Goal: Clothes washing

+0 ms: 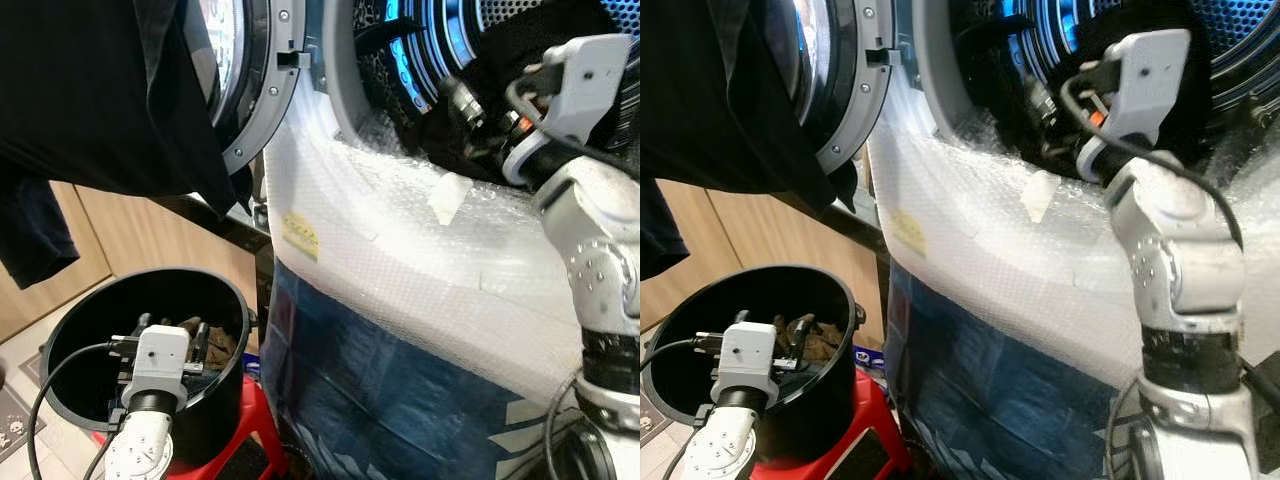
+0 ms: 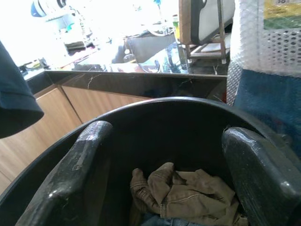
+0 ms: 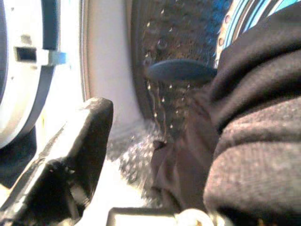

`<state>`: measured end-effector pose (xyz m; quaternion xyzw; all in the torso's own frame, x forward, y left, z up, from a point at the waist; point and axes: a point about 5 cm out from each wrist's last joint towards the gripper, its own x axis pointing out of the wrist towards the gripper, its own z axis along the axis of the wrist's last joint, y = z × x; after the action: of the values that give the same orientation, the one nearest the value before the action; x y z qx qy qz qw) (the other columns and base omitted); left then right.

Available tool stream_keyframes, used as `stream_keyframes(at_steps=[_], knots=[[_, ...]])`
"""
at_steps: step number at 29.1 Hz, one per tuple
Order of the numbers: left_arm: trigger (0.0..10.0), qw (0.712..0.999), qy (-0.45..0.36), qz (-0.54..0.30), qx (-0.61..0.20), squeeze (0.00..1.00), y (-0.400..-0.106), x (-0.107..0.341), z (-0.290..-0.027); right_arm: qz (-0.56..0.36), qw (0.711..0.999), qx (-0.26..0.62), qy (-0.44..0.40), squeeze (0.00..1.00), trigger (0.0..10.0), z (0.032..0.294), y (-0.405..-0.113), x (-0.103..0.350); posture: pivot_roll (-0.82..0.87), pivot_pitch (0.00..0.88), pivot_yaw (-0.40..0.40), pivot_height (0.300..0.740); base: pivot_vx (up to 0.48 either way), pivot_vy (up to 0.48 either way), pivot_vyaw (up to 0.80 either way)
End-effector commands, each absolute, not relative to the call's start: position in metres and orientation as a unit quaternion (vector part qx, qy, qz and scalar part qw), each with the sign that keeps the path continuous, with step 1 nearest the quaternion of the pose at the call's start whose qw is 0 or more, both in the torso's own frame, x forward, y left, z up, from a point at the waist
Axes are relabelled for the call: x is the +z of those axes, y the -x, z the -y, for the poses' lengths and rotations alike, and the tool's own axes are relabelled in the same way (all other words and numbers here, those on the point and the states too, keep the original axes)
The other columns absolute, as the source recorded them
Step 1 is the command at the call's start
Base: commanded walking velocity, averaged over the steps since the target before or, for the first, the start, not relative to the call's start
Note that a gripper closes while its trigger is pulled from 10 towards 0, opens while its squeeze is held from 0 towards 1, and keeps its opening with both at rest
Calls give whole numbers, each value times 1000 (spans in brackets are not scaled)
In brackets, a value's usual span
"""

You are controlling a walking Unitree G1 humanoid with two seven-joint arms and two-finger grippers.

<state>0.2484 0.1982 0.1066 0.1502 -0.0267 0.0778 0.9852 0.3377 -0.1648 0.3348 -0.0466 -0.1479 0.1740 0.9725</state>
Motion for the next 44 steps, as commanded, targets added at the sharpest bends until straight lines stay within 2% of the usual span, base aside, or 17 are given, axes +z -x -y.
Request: stream_keyframes(at_steps=[1,5,9,13,14,15,16,17,19,23,26,30,31,33,35,38,44], knots=[[10000,985,-155,35,69,0,-249,111,-195,147,972,176,49,0,10000,167,-333,336,278,0,-79,740,0,0,0],[10000,985,-156,36,70,0,-250,111,-196,141,972,186,16,0,10000,170,-329,331,282,0,-79,740,0,0,0],[10000,985,-156,37,71,0,-250,112,-197,141,967,208,30,0,10000,171,-317,327,278,0,-73,740,0,0,0],[10000,985,-155,37,72,0,-251,113,-197,180,970,166,-2,0,10000,183,-314,335,268,7,-63,740,0,0,0],[10000,985,-155,39,71,0,-253,115,-197,213,966,144,-38,0,10000,185,-314,343,263,9,-60,740,0,0,0],[10000,985,-155,40,71,0,-254,115,-197,219,962,159,-37,0,10000,180,-314,346,252,11,-51,740,0,0,0],[10000,985,-154,41,70,0,-256,116,-196,220,947,232,-19,0,10000,158,-313,348,241,5,-46,740,0,0,0],[10000,985,-153,41,69,0,-257,116,-196,224,939,260,2,0,10000,148,-314,349,241,5,-46,740,0,0,0],[10000,985,-153,40,66,0,-259,115,-195,237,928,286,32,0,10000,136,-318,352,241,0,-41,740,0,0,0],[10000,985,-152,45,61,0,-263,118,-193,265,899,347,32,0,10000,113,-332,371,255,0,-44,740,0,0,0],[10000,985,-153,50,65,0,-264,120,-194,261,891,369,34,0,10000,102,-347,382,262,0,-44,740,0,0,0],[10000,984,-153,52,69,0,-264,121,-194,238,867,428,93,0,10000,77,-370,390,297,0,-63,740,0,0,0],[10000,984,-153,53,72,0,-262,122,-195,222,887,382,137,0,10000,74,-384,395,306,0,-67,740,0,0,0],[10000,984,-154,54,76,0,-261,122,-196,210,910,318,162,0,10000,77,-394,401,314,0,-72,740,0,0,0],[10000,984,-152,54,81,0,-260,122,-197,193,954,154,168,0,10000,98,-407,412,317,0,-76,740,0,0,0],[10000,984,-151,56,82,0,-258,123,-195,192,961,-74,187,0,10000,145,-411,422,331,0,-85,740,0,0,0],[10000,984,-147,56,85,0,-257,123,-193,181,968,-72,156,0,10000,149,-417,409,324,0,-83,740,0,0,0]])
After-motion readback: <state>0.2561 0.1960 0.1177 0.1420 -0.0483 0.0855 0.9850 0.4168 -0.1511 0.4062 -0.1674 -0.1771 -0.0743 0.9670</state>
